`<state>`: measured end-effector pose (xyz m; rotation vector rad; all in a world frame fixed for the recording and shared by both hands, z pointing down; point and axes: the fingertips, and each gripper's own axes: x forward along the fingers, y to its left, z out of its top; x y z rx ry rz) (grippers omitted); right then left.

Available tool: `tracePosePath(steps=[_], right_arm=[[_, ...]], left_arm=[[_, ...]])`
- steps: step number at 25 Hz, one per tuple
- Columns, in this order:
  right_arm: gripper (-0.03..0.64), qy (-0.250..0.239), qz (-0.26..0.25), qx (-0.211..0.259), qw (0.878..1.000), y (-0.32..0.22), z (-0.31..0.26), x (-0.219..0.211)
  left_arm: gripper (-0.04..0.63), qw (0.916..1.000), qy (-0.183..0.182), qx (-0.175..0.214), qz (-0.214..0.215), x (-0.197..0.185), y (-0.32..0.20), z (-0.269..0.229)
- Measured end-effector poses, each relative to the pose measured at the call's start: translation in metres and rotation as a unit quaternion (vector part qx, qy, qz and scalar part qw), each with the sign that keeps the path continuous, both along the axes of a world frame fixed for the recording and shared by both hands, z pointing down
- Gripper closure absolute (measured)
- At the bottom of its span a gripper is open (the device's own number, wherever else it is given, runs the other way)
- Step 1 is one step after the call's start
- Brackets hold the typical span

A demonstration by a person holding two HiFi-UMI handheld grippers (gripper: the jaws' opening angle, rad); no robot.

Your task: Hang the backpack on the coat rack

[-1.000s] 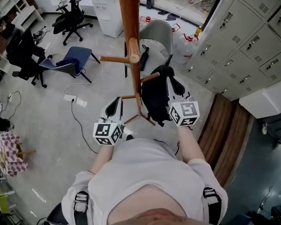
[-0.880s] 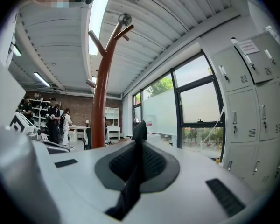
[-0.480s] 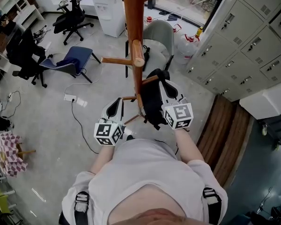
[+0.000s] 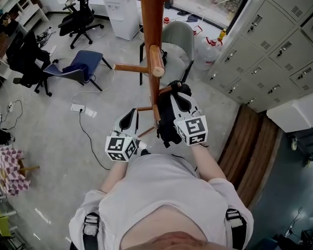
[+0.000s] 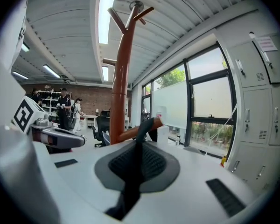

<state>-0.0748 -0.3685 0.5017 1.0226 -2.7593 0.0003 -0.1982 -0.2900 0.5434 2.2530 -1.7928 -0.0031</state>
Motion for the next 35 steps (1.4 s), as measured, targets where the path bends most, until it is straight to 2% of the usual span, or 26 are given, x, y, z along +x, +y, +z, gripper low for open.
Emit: tracePosePath(steps=[6,11,16,21,30,35], right_arm=[[0.606,0.01,-0.004,-0.024,1.0,0.0,0.017,-0.006],[0.602,0.045,-0.058,-0.052,0.996,0.011,0.034,-0.026],[0.535,0.061,-0.061,-0.111,0.99,0.018,0.052,-0.024],[0.52,0.072,-0.069,-0.12,0.988,0.026,0.055,-0.02],[0.52,0.037,-0.1,-0.121,0.987,0.04,0.034,0.005],[0.52,0.003,-0.072,-0.125,0.99,0.035,0.023,0.028]], left_arm=[[0.583,1.0,0.001,-0.002,-0.004,-0.003,0.002,0.004],[0.583,1.0,0.001,-0.004,0.0,-0.004,0.002,0.005],[0.583,1.0,0.0,-0.003,0.009,0.003,-0.001,0.006],[0.583,0.9998,0.0,-0.005,0.018,0.008,-0.002,0.007],[0.583,0.9995,-0.004,0.002,0.031,0.016,-0.006,0.004],[0.583,0.9991,-0.005,0.01,0.042,0.023,-0.006,-0.001]])
